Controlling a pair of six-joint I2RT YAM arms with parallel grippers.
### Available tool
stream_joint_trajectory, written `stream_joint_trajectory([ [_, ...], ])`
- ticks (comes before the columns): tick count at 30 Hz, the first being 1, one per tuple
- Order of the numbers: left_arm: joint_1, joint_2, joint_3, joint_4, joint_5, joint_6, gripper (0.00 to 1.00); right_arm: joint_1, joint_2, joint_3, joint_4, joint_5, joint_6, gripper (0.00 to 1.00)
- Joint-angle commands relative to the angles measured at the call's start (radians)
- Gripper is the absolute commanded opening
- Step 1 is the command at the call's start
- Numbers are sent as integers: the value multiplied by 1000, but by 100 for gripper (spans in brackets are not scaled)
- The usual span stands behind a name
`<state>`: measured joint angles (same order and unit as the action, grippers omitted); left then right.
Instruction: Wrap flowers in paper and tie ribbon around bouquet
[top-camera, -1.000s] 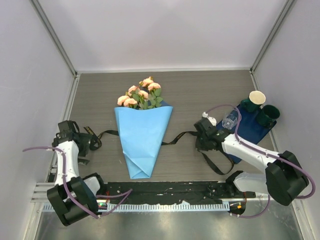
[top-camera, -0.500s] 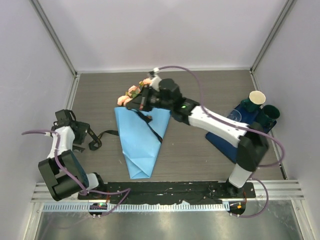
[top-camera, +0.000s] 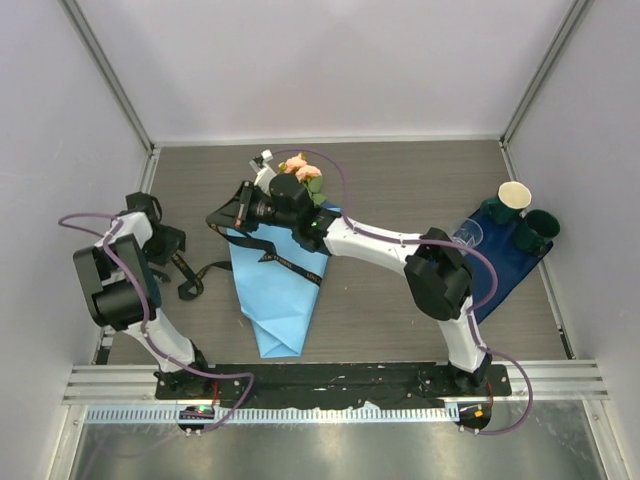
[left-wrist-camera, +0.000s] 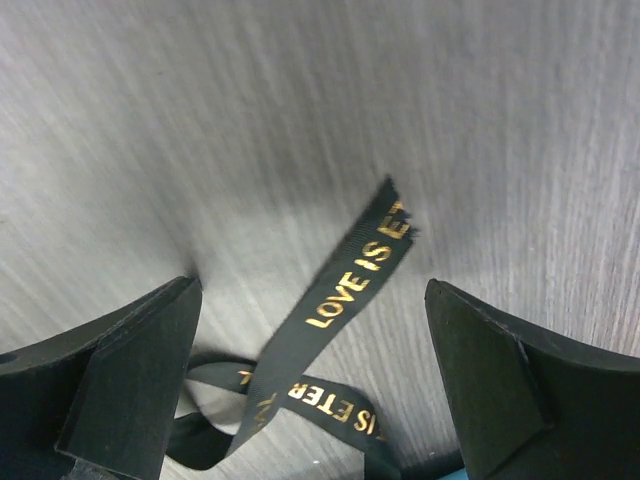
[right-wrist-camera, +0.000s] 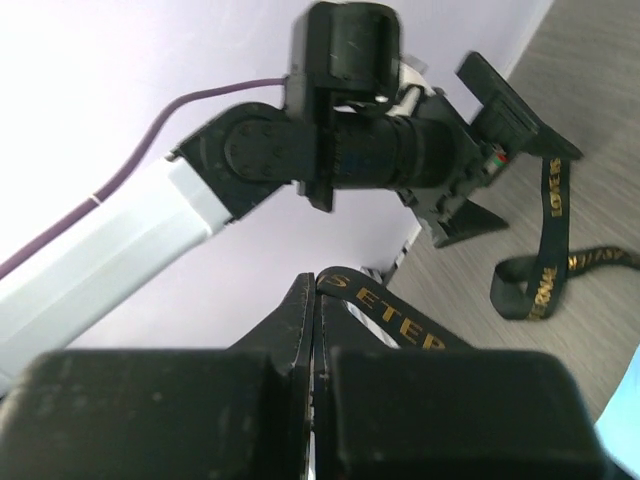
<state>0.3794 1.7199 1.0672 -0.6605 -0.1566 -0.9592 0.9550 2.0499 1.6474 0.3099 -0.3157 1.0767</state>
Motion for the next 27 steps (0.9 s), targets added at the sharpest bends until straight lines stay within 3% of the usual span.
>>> stream_joint_trajectory([
  [1, -86, 93, 75, -11, -122, 13, 100, -7, 16, 58, 147, 12, 23, 1],
  [4, -115, 159, 120, -68, -150, -15, 96, -7, 27, 48, 176, 15, 43, 1],
  [5, -114, 164, 106, -76, -156, -29, 90, -7, 29, 48, 181, 17, 46, 1],
  [6, -114, 162, 94, -80, -168, -41, 73, -7, 32, 49, 181, 18, 48, 1],
  [8, -116, 141, 45, -64, -204, -61, 59, -7, 35, 52, 181, 26, 52, 1],
  [9, -111, 133, 33, -48, -210, -62, 42, -7, 35, 52, 181, 32, 54, 1],
  [10, -111, 119, 19, -48, -218, -64, 33, -7, 36, 54, 181, 36, 57, 1],
  [11, -109, 110, 17, -62, -219, -69, 9, -7, 39, 54, 182, 43, 61, 1],
  [12, -109, 100, 19, -71, -219, -73, 3, -7, 42, 52, 204, 43, 80, 1],
  [16, -108, -6, 20, -94, -262, -56, 0, -4, 67, 54, 258, 38, 140, 1],
  [22, -109, -327, 77, -251, -478, -107, 0, 30, 137, 126, 350, 9, 232, 1],
  [27, -112, -593, 80, -297, -552, -119, 0, 65, 223, 190, 275, -14, 258, 2],
])
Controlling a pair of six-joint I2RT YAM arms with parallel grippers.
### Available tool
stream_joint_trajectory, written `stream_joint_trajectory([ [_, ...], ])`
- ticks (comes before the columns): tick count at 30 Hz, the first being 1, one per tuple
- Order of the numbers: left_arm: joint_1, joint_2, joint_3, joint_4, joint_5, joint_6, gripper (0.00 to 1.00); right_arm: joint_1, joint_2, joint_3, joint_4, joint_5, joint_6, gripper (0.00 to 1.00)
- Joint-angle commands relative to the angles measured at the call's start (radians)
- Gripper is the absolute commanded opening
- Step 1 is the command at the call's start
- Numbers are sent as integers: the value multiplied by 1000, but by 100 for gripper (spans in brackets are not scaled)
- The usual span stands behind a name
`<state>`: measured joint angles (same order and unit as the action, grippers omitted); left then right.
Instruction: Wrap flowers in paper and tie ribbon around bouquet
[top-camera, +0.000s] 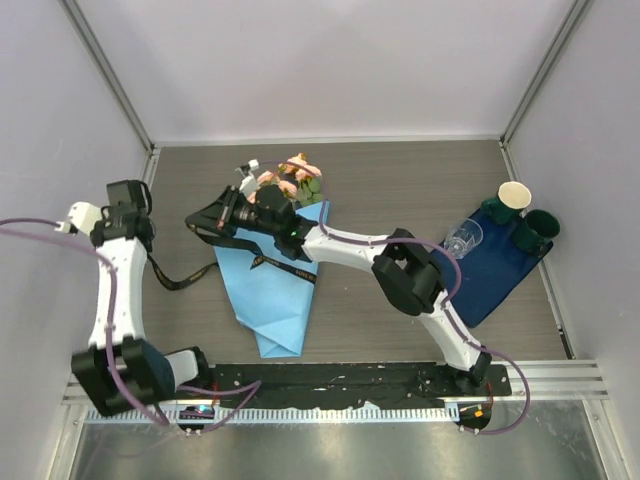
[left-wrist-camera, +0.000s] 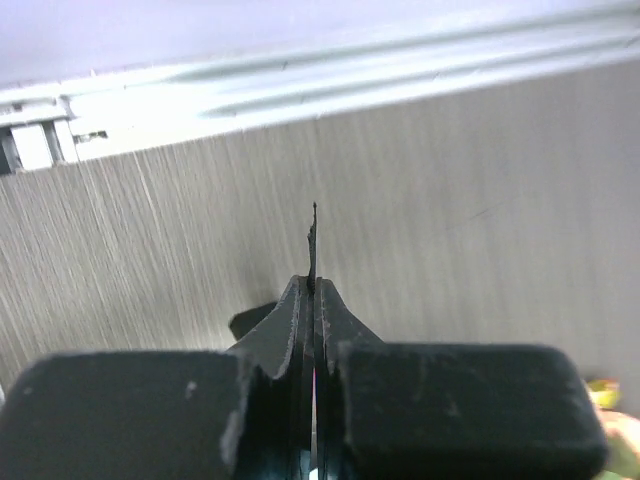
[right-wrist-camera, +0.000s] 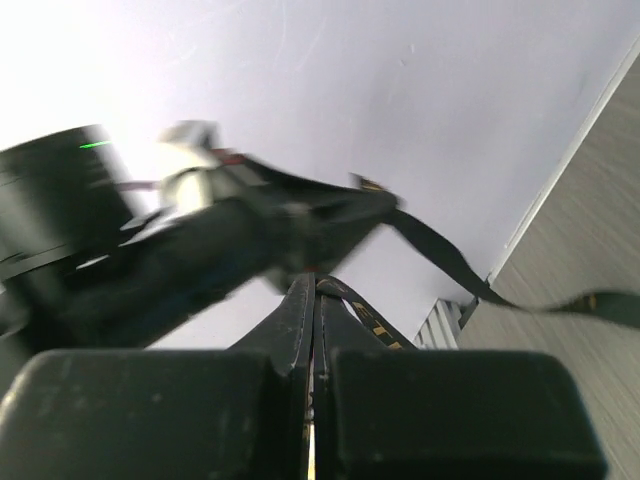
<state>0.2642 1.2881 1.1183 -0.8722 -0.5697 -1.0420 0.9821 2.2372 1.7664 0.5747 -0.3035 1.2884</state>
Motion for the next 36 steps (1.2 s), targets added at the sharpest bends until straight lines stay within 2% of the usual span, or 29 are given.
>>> stream_joint_trajectory([
  [1, 3, -192, 12, -85, -122, -39, 0, 38, 48, 76, -2, -34, 52, 3],
  [4, 0, -311, -61, 27, 12, 46, 0, 49, 100, 112, -88, -74, 65, 13],
  [5, -8, -329, -69, 48, 34, 46, 0, 49, 116, 146, -151, -97, -4, 17],
  [6, -10, -343, -75, 58, 51, 56, 0, 49, 130, 174, -264, -115, -35, 17],
  [8, -19, -378, -81, 94, 117, 126, 0, 32, 110, 147, -303, -153, -95, 38],
  [9, -22, -391, -77, 93, 132, 138, 0, 21, 93, 134, -373, -160, -185, 52],
  [11, -25, -430, -78, 120, 225, 186, 0, -11, 38, 84, -416, -189, -276, 63],
  [12, -26, -444, -83, 128, 270, 195, 0, -23, 23, 82, -508, -201, -372, 64],
  [16, -74, -486, -113, 118, 350, 177, 0, -62, -132, -38, -607, -226, -553, 64],
  [17, -95, -487, -121, 113, 375, 169, 0, -71, -193, -45, -710, -223, -602, 64],
  [20, -166, -503, -149, 82, 436, 137, 0, -94, -319, -105, -890, -113, -799, 65],
  [23, -299, -521, -173, 73, 427, 85, 0, -143, -424, -227, -924, -94, -931, 67],
  [26, -397, -535, -181, 70, 364, 63, 0, -154, -439, -323, -915, -105, -1060, 68],
  [28, -417, -524, -190, 64, 350, 63, 0, -151, -426, -373, -860, -102, -1084, 68],
  [31, -419, -510, -201, 49, 363, 69, 0, -137, -377, -358, -845, -50, -1095, 68],
  [34, -419, -527, -204, 41, 355, 79, 0, -137, -332, -351, -789, -7, -938, 62],
  [36, -419, -536, -210, 39, 349, 80, 0, -134, -312, -341, -799, 15, -763, 61],
])
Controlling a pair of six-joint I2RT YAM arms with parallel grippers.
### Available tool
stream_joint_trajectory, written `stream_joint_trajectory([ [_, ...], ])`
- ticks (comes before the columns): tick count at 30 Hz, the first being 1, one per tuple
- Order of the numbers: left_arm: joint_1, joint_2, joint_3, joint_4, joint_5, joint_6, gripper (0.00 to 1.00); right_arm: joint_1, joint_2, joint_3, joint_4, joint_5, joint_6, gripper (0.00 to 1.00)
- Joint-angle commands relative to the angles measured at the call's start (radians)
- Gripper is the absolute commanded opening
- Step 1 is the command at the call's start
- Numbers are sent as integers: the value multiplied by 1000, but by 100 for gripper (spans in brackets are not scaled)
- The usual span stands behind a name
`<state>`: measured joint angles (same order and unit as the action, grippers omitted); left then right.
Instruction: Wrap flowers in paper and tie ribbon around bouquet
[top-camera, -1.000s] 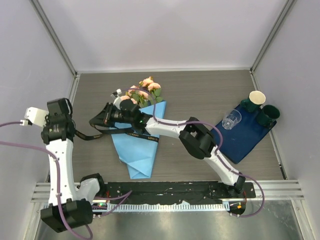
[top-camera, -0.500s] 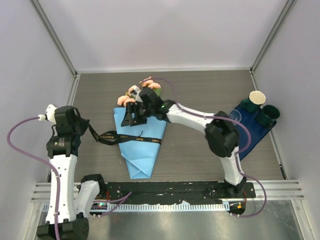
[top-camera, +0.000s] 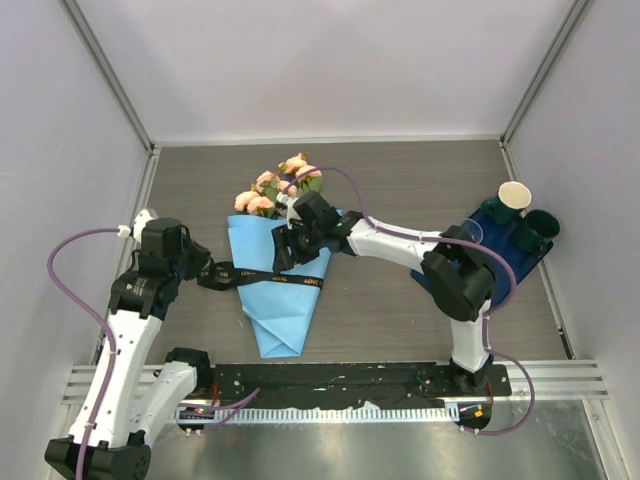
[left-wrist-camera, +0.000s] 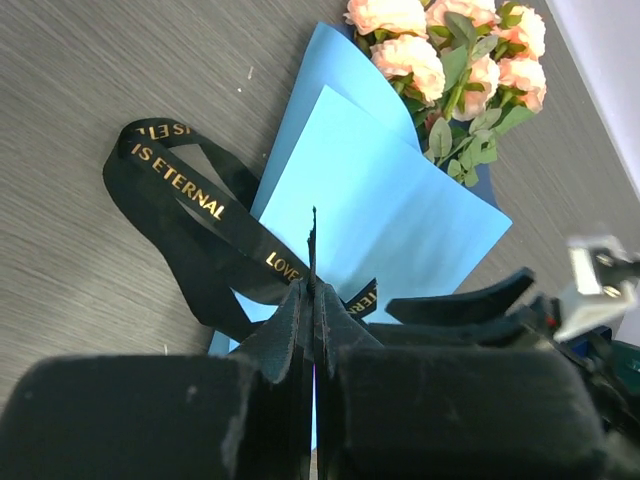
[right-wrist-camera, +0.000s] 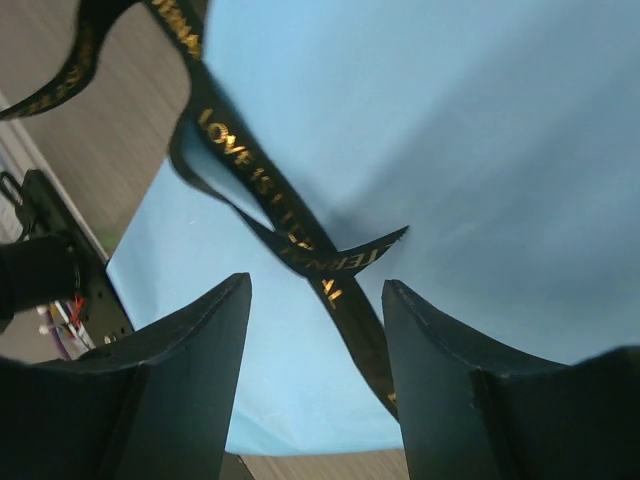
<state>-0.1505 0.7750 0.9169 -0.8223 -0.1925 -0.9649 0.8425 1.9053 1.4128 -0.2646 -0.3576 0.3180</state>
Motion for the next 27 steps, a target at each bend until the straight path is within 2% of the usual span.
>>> stream_joint_trajectory([
  [1, -4, -31, -12, -9, -28, 3, 0, 12, 5, -12, 77, 72, 269, 62],
  [3, -4, -31, -19, -9, -27, 5, 0, 18, -6, -82, 209, 98, 416, 61],
  [10, -6, -37, -23, -3, 1, 5, 0, 30, 64, -77, 249, 149, 543, 39],
  [11, -6, -45, -24, -8, 2, 5, 0, 35, 70, -60, 254, 151, 544, 32],
  [12, -6, -51, -24, -9, 4, 3, 0, 38, 72, -51, 296, 143, 543, 18],
  [14, -4, -69, -38, -18, 13, -6, 0, 47, 75, -22, 343, 140, 552, 0],
  [16, -4, -88, -67, -21, 18, -20, 0, 58, 80, 4, 468, 150, 567, 0],
  [19, -6, -160, -120, -38, 11, -58, 0, 105, 179, 177, 567, 152, 585, 0],
  [21, -4, -247, -142, -43, -5, -83, 0, 141, 319, 389, 536, 108, 604, 0],
  [22, -4, -278, -151, -49, -10, -83, 0, 150, 365, 570, 460, 106, 601, 2],
  [23, -4, -313, -157, -41, -15, -80, 0, 158, 427, 671, 380, 71, 590, 26],
  [24, -4, -386, -165, -32, -19, -75, 0, 156, 514, 758, 220, 27, 572, 34],
  [25, -4, -414, -190, -17, -9, -71, 0, 155, 523, 808, 153, 20, 547, 40],
  [26, -6, -442, -203, 38, 11, -66, 0, 152, 505, 766, 128, 34, 493, 50],
  [27, -6, -460, -222, 69, 42, -63, 0, 145, 420, 696, 168, 43, 478, 53],
])
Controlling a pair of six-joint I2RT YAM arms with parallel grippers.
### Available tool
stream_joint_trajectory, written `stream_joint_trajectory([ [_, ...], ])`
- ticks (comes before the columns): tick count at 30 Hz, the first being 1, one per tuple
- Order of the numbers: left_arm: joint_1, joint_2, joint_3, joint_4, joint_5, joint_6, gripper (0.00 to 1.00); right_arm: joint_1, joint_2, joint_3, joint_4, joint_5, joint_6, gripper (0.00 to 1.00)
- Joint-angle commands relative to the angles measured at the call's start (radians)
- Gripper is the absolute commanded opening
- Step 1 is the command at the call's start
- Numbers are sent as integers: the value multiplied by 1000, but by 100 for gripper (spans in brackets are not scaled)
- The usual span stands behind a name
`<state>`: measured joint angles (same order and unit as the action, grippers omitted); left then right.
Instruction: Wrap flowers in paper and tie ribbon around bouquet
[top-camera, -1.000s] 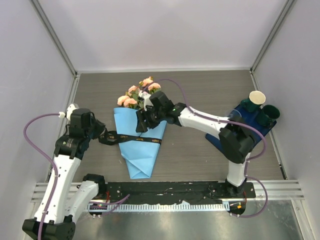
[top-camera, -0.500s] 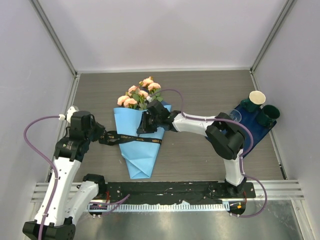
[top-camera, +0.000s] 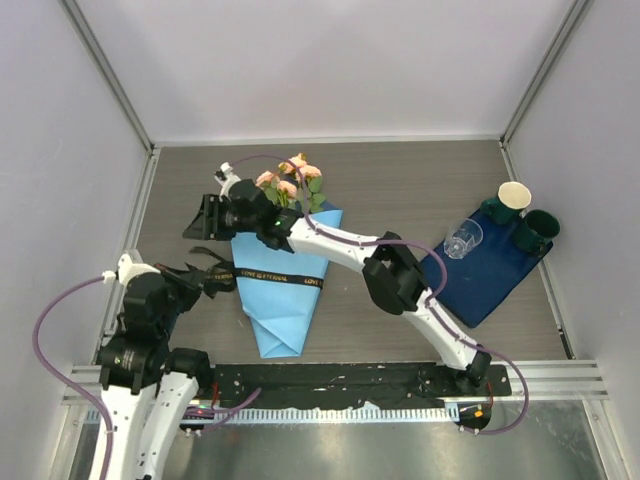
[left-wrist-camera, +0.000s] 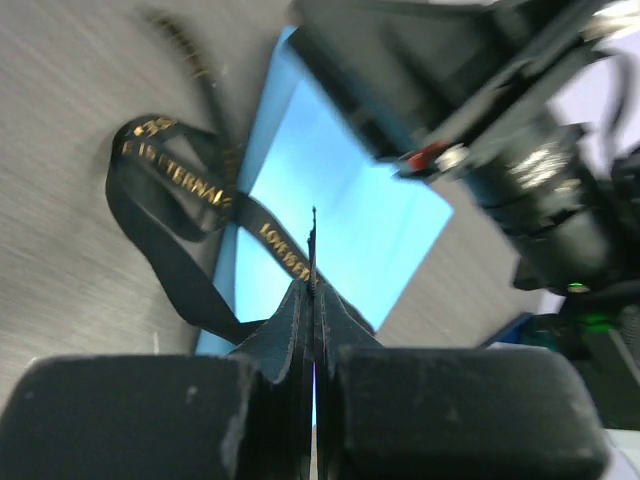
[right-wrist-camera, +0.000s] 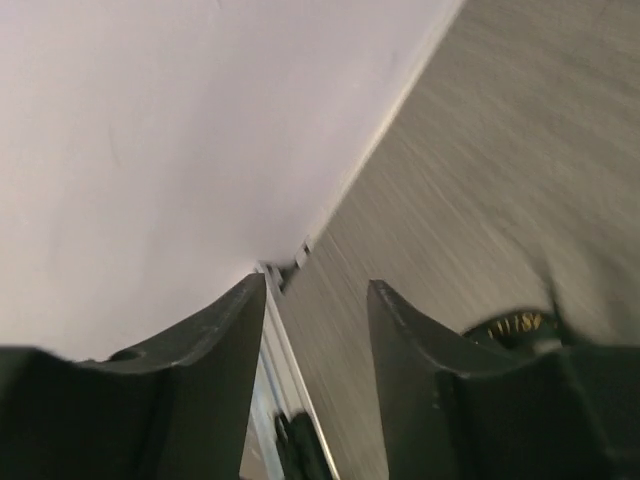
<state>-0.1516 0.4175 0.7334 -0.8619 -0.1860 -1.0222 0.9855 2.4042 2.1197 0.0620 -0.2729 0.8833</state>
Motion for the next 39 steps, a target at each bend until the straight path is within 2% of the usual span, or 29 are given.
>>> stream_joint_trajectory([
  [1, -3, -97, -66, 133, 102, -16, 1, -16, -130, -91, -130, -22, -99, 57],
  [2, -3, -80, -80, 196, 155, -16, 0, -27, -178, -242, -107, -17, -133, 62],
  [4, -3, 18, -111, 273, 309, -16, 0, -68, -334, -434, -71, -28, -193, 63],
  [6, -6, 110, -101, 346, 373, -1, 1, -102, -442, -554, -85, -48, -307, 63],
  [8, -9, 248, -34, 350, 434, 51, 0, -161, -612, -752, -83, -58, -375, 63],
  [10, -19, 366, 47, 363, 476, 88, 0, -192, -757, -943, -68, -72, -527, 63],
  [12, -25, 449, 134, 370, 528, 131, 0, -208, -819, -1027, -89, -63, -707, 62],
  [13, -32, 549, 170, 339, 540, 148, 0, -206, -844, -1099, -93, -51, -755, 63],
  [16, -83, 697, 291, 289, 582, 212, 0, -205, -898, -1207, -32, -42, -863, 62],
  [17, -98, 802, 325, 262, 595, 241, 0, -203, -896, -1215, -21, -38, -880, 62],
  [20, -147, 952, 458, 137, 643, 356, 0, -168, -867, -1189, -5, 6, -952, 62],
  [22, -163, 1047, 494, 101, 687, 411, 0, -114, -826, -1157, -8, 107, -984, 62],
  [25, -166, 1086, 508, 81, 646, 453, 0, -53, -768, -1126, -5, 248, -1038, 61],
  [32, -167, 1133, 489, 100, 735, 485, 0, -11, -672, -1081, -13, 267, -1067, 57],
  [36, -170, 1170, 494, 81, 749, 516, 0, -1, -645, -1061, -27, 328, -1074, 48],
  [37, -174, 1187, 498, 74, 752, 525, 0, 1, -648, -1064, -22, 343, -1074, 40],
  [39, -175, 1204, 514, 54, 752, 550, 0, 4, -668, -1075, -4, 368, -1072, 33],
])
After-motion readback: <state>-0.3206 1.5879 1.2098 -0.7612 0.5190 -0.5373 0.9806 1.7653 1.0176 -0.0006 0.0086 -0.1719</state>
